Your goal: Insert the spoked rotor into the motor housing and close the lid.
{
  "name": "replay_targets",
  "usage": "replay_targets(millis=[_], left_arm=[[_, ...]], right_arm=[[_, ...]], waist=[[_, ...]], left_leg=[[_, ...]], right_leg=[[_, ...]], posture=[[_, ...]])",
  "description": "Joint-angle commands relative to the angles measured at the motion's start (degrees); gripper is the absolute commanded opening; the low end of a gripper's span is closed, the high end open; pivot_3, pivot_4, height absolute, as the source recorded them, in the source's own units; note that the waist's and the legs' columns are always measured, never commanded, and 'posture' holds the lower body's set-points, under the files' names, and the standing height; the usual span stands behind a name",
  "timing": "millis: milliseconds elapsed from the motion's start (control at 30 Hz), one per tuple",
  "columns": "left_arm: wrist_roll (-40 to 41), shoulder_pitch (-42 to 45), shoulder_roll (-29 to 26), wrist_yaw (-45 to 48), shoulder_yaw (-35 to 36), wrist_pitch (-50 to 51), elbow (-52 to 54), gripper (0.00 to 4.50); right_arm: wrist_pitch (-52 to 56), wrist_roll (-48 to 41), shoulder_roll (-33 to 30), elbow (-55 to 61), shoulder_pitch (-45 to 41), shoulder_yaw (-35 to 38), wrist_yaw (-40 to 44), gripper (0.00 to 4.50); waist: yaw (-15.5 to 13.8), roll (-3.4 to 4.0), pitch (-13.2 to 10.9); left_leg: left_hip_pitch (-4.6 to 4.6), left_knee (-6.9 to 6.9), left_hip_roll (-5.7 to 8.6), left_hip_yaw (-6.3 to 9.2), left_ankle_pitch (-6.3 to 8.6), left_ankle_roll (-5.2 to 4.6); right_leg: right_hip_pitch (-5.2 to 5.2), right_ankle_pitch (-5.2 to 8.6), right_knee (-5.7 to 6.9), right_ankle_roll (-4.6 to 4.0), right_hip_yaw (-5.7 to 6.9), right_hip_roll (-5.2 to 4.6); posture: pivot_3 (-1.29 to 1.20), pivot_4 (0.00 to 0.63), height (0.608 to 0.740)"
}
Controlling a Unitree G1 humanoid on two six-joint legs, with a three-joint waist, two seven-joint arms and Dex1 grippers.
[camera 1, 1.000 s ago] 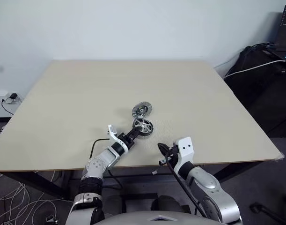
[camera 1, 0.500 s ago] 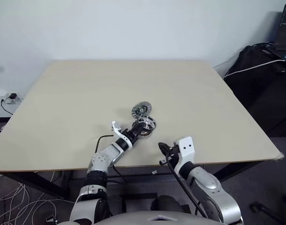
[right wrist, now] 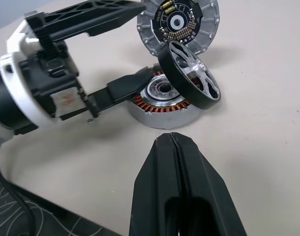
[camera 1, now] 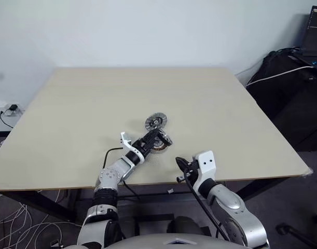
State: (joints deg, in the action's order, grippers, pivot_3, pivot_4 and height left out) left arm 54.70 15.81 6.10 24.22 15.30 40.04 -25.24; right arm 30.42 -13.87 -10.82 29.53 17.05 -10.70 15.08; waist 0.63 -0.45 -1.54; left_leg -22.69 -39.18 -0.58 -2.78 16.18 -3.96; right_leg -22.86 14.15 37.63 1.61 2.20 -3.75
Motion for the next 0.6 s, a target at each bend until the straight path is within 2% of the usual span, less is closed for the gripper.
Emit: replay_targets(millis=[33, 233, 267, 333, 467, 600], left_arm=[[0.60, -6.04, 2.38, 2.24, -2.57, 0.58, 11.71, 4.46], [-2.90, -14.20, -2.45, 7.93, -9.84, -0.62, 26.50, 4.46], [-3.42, -14.96, -2.83, 8.32, -10.21, -1.24, 27.73, 4.29], [-3.89, -15.99, -2.98, 8.61, -10.20, -2.73, 29.26, 3.85], [-4.71, -17.13, -3.31, 8.96, -10.58, -4.41, 30.86, 2.54], [-13.41, -19.47, -5.86, 8.49, -14.63, -10.58, 33.28, 1.15]], right_arm=[[-1.46, -0.16, 0.45, 1.27, -0.70, 0.21, -0.16, 0.00], [-2.68, 0.65, 1.35, -0.90, -2.40, 1.45, -1.25, 0.00], [-2.78, 0.64, 1.39, -1.25, -2.78, 1.49, -1.22, 0.00], [-3.09, 0.74, 1.38, -2.27, -3.70, 1.44, -1.09, 0.00], [-3.54, 1.15, 1.35, -3.66, -5.11, 1.66, -1.34, 0.00], [-3.59, 4.16, 1.95, -7.32, -8.53, 3.18, -5.00, 0.00]], waist=[[0.13, -0.01, -0.01], [-0.72, 0.14, 0.03], [-0.79, 0.15, 0.02], [-0.66, 0.15, 0.03], [-0.25, 0.27, 0.07], [-0.03, 0.29, 0.06]], left_leg=[[-0.03, 0.01, 0.00, 0.00, 0.00, 0.00], [-0.20, 0.02, 0.05, -0.04, 0.04, 0.13], [-0.21, 0.00, 0.06, -0.04, 0.19, 0.39], [-0.18, -0.04, 0.06, -0.04, 0.19, 0.38], [-0.06, -0.02, 0.04, -0.03, 0.18, 0.37], [-0.09, 0.00, 0.04, -0.05, 0.01, 0.06]], right_leg=[[-0.02, 0.00, 0.00, 0.00, -0.01, 0.00], [-0.18, 0.05, -0.03, -0.11, 0.01, -0.22], [-0.19, 0.04, -0.03, -0.11, 0.02, -0.26], [-0.17, 0.02, -0.01, -0.08, 0.02, -0.28], [-0.10, 0.02, 0.02, -0.07, 0.02, -0.22], [-0.12, 0.02, 0.02, -0.08, -0.01, -0.10]], posture=[[0.00, 0.000, 0.740], [0.00, 0.000, 0.740], [0.00, 0.000, 0.740], [0.00, 0.000, 0.740], [0.00, 0.000, 0.740], [0.00, 0.000, 0.740]])
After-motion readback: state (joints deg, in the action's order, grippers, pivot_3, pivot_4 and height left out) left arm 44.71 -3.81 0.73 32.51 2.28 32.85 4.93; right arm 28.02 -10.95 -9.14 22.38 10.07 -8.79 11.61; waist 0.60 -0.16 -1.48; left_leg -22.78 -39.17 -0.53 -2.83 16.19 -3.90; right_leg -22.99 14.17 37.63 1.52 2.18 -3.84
